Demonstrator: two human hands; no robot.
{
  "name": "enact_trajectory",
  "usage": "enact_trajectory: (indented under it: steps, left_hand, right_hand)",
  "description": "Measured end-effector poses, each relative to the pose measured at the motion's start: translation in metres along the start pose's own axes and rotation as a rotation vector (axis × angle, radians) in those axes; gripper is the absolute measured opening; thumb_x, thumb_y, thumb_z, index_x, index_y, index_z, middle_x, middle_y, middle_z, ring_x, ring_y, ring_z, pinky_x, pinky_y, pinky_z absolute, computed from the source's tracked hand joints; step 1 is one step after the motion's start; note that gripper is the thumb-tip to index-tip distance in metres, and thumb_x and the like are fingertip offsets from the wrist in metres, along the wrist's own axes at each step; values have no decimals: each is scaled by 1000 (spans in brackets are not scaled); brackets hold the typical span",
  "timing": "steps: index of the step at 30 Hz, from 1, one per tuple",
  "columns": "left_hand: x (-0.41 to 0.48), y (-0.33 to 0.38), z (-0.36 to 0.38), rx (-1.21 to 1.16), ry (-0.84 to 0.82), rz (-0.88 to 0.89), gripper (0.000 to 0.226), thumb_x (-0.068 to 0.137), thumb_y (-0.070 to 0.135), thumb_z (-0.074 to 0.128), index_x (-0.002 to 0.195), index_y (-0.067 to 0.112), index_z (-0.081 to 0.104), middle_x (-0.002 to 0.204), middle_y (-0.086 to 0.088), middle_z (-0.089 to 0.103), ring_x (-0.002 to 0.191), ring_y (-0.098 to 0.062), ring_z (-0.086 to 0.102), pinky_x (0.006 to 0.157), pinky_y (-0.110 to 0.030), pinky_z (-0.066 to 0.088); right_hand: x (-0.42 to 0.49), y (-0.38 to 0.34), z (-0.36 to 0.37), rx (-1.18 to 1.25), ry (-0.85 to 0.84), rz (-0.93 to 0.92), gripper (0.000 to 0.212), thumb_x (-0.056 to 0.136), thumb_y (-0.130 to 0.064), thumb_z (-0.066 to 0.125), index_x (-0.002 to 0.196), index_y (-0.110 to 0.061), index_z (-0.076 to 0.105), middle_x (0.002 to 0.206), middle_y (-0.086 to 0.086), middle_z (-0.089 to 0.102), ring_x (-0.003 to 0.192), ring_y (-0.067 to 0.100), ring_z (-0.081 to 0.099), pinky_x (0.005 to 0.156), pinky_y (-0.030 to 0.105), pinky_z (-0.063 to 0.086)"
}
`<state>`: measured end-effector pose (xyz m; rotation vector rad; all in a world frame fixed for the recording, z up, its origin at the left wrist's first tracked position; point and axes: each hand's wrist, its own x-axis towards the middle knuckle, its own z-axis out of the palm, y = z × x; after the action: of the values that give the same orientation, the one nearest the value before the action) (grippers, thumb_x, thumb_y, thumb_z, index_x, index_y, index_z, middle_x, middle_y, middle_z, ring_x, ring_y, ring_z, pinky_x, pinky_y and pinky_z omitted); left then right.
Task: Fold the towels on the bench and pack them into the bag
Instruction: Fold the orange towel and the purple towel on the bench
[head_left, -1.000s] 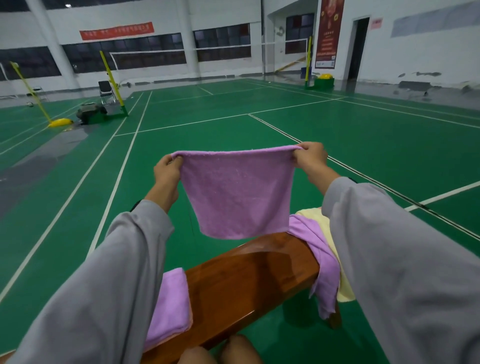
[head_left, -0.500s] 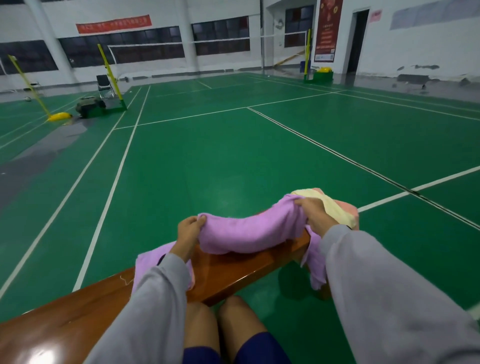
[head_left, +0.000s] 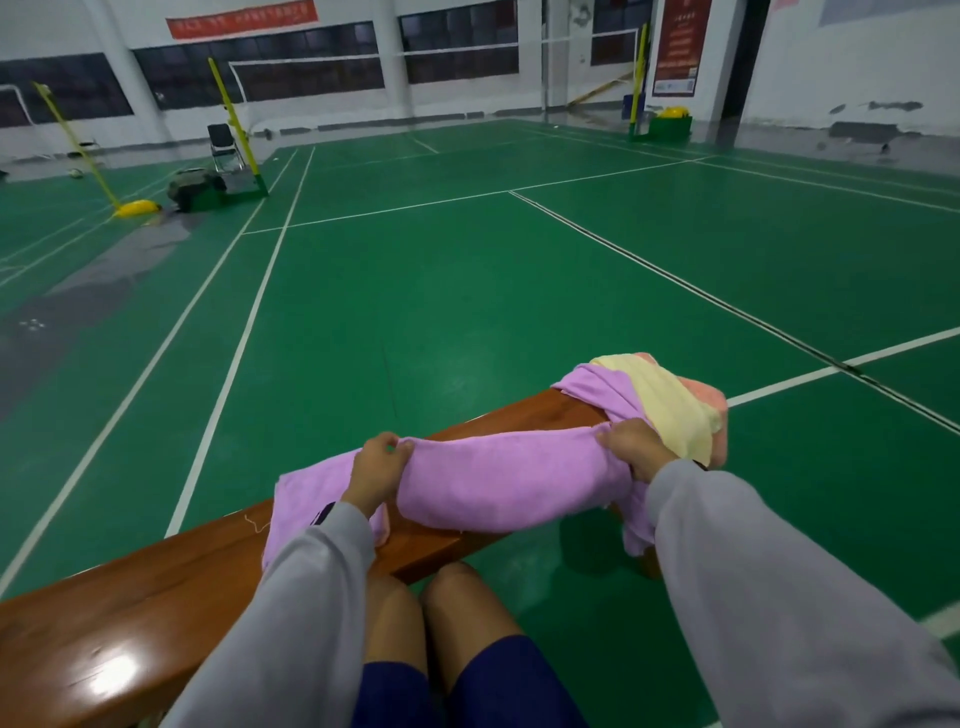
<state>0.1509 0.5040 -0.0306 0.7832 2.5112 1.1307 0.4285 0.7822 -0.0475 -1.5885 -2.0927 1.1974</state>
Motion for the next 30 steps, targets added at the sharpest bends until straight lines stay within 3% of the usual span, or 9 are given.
enact_trajectory:
  steps: [3,6,14,17,19,22,26,28,30]
  left_hand:
    - [9,11,5,29,30,45,21,101,34,56,93,16,61,92,-7,66,87,-30,61,74,-37,47]
    - [26,13,15,13,28,38,20,102,38,55,91,21,59,86,-7,67,82,-32,65,75,-42,57]
    - [71,14,40,98,72,-9,26,103,45,48,97,22,58,96,-7,69,91,-32,65,82,-42,53]
    - [81,3,57,178,-60,-131,36,103,43,46,113,10,56,113,-18,67,107,-38,63,89,-42,48]
    - [87,-12,68,266,-154,-242,57,100,49,48,131,1,54,133,-22,61,122,-42,58,99,-43,47]
    - [87,-22,72,413,-184,-235,53,94,46,57,130,8,63,132,-17,65,119,-38,61,98,-38,50]
    - [77,-14,78,322,-254,-261,57,88,52,72,125,10,63,121,-7,67,103,-28,64,87,-31,49]
    - [72,-17,85,252,-323,-317,74,83,52,79,137,8,55,135,-10,62,116,-28,60,98,-34,48]
    - [67,-19,88,223,-348,-334,81,83,47,81,144,5,48,144,-12,56,126,-30,56,105,-35,46]
  right_hand:
    - [1,-9,-5,84,65,-5,29,99,-32,59,107,-7,70,110,13,70,102,34,63,97,46,51]
    - [11,-19,-10,37,83,-50,34,103,-32,53,106,-3,70,107,16,69,101,36,62,93,42,50]
    - [59,-23,6,-11,54,-79,39,105,-37,49,82,-10,65,84,12,68,81,32,61,74,37,49]
    - [67,-2,24,-66,23,-25,43,98,-52,53,96,-13,70,98,14,72,88,33,65,88,48,54]
    - [70,10,36,-157,-36,-2,55,94,-59,57,121,-12,66,120,17,68,109,38,63,101,52,48]
    - [66,14,48,-170,-49,97,74,93,-57,61,144,-6,50,144,21,54,128,42,52,110,50,41]
    - [53,4,64,-215,-5,225,97,90,-62,62,154,3,27,157,23,34,142,42,35,116,46,31]
    - [46,1,66,-233,-29,209,88,90,-56,66,150,2,36,154,21,41,140,40,40,116,43,31]
    - [48,3,65,-96,-66,201,78,82,-43,78,141,-1,49,146,18,52,131,37,50,111,41,40]
